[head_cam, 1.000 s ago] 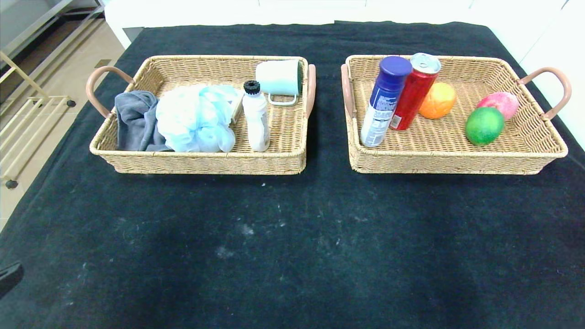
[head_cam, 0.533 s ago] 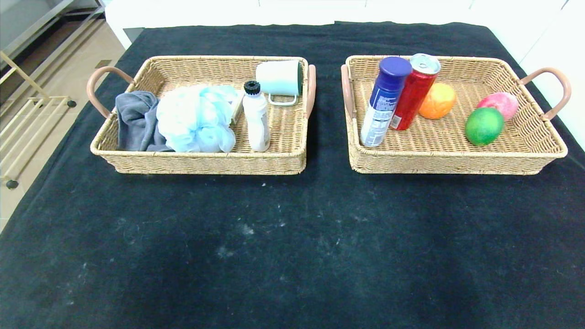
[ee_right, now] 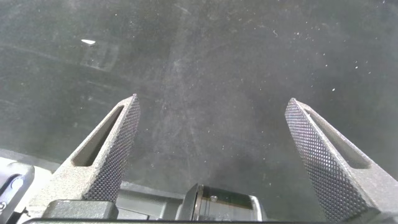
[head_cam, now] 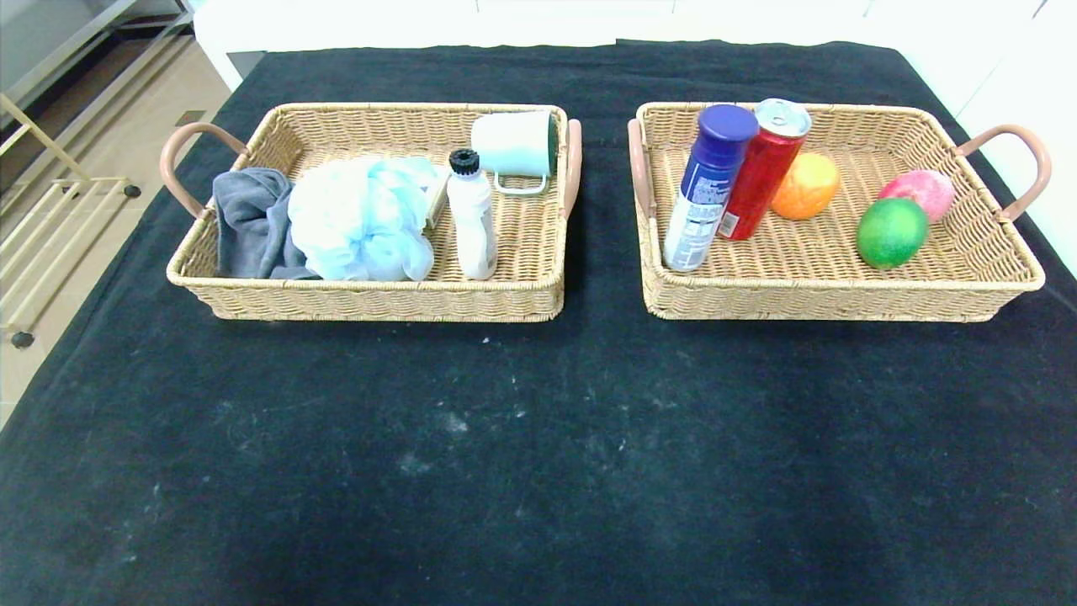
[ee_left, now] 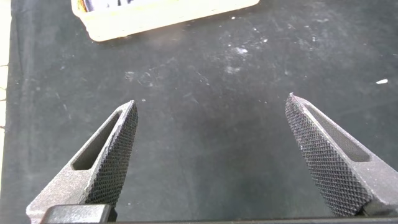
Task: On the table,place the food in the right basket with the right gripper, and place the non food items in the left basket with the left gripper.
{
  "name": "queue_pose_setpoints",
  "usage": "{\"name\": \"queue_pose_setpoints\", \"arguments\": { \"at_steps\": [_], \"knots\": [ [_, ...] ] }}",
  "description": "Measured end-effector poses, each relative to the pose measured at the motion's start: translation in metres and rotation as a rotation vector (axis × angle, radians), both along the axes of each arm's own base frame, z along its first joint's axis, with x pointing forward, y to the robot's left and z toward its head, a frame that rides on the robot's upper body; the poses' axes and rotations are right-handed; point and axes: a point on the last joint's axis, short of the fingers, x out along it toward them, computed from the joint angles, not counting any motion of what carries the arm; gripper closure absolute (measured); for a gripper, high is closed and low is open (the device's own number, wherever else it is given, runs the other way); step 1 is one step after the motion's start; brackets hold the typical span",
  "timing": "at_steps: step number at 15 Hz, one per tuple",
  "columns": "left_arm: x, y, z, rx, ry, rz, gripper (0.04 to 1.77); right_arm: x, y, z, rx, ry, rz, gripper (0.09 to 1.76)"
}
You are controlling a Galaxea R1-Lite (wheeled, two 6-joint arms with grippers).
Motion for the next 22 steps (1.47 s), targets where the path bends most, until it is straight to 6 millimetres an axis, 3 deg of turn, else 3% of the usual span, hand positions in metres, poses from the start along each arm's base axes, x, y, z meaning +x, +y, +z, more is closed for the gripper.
{"name": "queue_pose_setpoints", "arguments": {
  "at_steps": [5,8,12,16,22],
  "knots": [
    [0.004,0.002,-0.042,-0.011,-0.078,0.050,0.09,0.014,-0.001,-0.009,0.081,-0.273,-0.034,0.14],
    [0.028,0.003,-0.068,-0.016,-0.129,0.104,0.09,0.037,-0.002,-0.033,0.101,-0.298,-0.097,0.14],
    [0.050,0.005,-0.112,-0.016,-0.045,0.173,0.09,0.065,-0.003,-0.068,0.037,-0.353,-0.130,0.14],
    [0.053,0.006,-0.126,-0.014,0.014,0.215,0.09,0.073,-0.004,-0.093,-0.033,-0.273,-0.160,0.14],
    [0.054,0.006,-0.127,-0.045,0.022,0.222,0.09,0.074,-0.004,-0.095,0.050,-0.247,-0.181,0.14]
  ]
}}
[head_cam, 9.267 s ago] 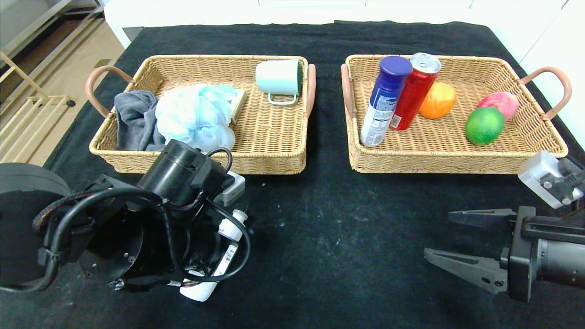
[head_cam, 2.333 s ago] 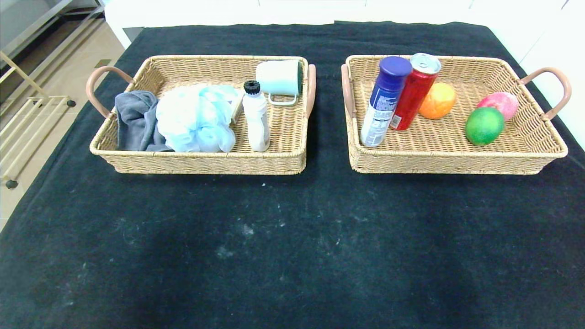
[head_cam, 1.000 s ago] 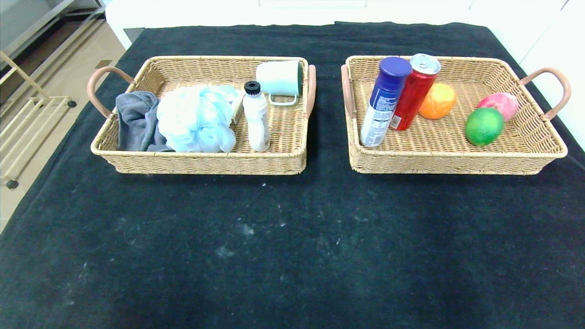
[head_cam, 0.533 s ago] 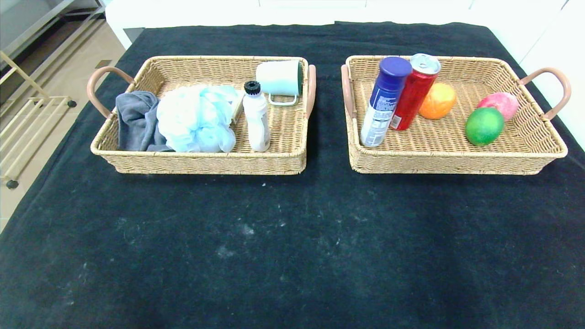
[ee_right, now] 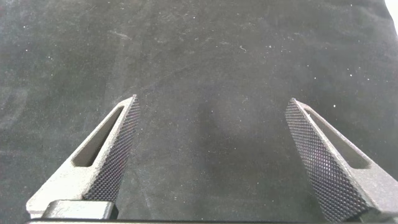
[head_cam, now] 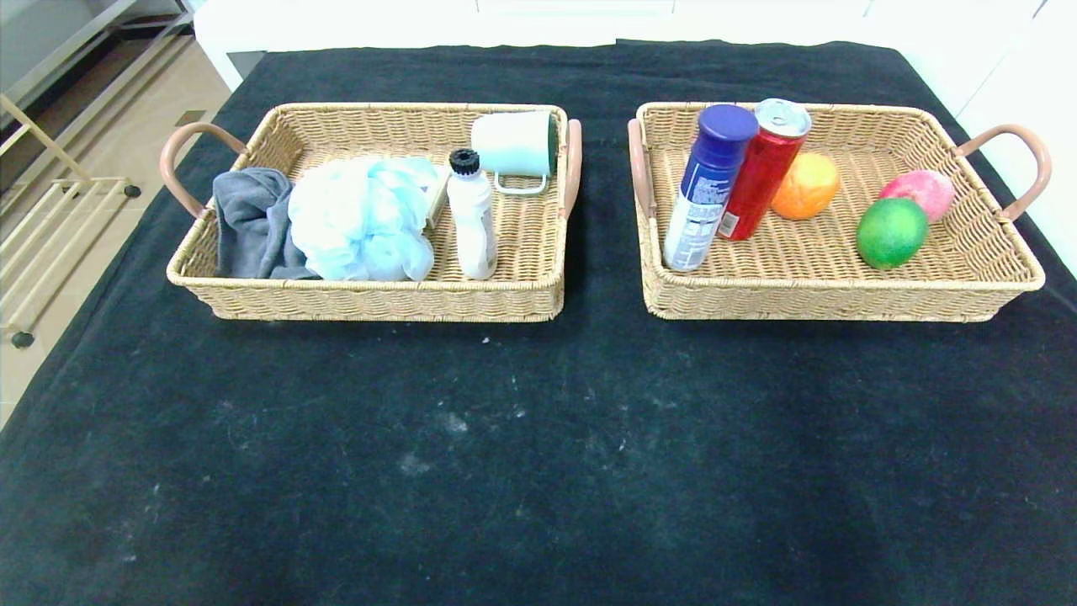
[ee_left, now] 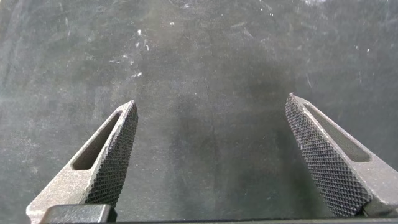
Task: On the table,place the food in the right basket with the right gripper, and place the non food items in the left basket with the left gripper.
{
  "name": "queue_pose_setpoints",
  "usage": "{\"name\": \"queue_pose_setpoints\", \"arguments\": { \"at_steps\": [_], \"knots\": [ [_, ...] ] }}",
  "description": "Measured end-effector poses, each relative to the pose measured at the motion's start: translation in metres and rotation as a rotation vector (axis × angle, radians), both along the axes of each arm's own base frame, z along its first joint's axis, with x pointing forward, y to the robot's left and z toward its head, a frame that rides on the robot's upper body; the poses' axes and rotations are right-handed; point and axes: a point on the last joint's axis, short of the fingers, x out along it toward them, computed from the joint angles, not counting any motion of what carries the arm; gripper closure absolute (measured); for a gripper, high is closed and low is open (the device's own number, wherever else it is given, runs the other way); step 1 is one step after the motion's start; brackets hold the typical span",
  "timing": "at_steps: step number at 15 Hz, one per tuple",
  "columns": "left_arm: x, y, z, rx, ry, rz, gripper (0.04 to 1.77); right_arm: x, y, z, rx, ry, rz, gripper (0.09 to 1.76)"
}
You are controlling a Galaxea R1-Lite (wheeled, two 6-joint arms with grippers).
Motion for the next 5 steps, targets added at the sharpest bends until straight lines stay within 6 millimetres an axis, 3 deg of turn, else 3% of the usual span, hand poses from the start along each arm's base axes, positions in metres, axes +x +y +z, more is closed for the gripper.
{"name": "queue_pose_setpoints", "arguments": {
  "at_steps": [5],
  "knots": [
    [0.0000,0.0005,0.0006,-0.075,-0.005,0.024,0.09,0.0000,-0.0001,0.0000,0.009,0.000,-0.003,0.14]
  ]
}}
